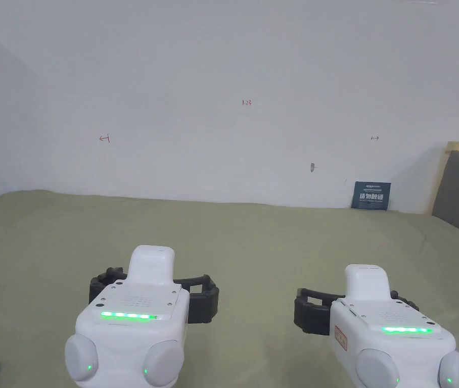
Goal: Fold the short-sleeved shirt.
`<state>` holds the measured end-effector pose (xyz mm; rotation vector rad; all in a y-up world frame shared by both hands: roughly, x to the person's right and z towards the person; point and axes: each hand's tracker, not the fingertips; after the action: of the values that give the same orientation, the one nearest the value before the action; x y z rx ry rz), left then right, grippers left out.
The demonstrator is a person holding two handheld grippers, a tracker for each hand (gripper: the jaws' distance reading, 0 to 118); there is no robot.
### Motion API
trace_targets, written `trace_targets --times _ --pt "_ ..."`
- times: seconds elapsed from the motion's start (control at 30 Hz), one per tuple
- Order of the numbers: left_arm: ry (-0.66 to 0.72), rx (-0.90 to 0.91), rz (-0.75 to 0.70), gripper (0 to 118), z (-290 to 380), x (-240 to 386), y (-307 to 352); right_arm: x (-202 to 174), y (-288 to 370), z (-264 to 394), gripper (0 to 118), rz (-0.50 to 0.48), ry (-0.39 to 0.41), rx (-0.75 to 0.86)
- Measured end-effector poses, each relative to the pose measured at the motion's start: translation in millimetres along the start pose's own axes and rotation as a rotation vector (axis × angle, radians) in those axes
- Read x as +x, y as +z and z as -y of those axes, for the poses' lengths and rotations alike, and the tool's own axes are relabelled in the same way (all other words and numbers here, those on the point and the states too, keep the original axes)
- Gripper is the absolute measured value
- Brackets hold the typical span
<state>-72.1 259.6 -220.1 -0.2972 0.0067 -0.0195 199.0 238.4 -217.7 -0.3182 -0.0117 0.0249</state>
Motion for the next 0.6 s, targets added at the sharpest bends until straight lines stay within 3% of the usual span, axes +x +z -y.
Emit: trace_targets --times 0.23,0.33,0.43,0.6 --pt "0.058 0.000 -0.013 118 1 -11 -6 0 -3 1 117 0.031 -0.001 0.031" --pt "0.073 -0.016 -0.018 118 7 -13 -18 1 -8 -3 117 0.119 -0.050 -0.053" --pt "0.070 -0.021 -0.002 118 7 -14 -17 6 -4 -5 117 0.091 -0.089 -0.020" --pt "0.056 -0.028 0.009 118 8 -14 -24 6 0 -6 117 0.088 -0.035 0.006"
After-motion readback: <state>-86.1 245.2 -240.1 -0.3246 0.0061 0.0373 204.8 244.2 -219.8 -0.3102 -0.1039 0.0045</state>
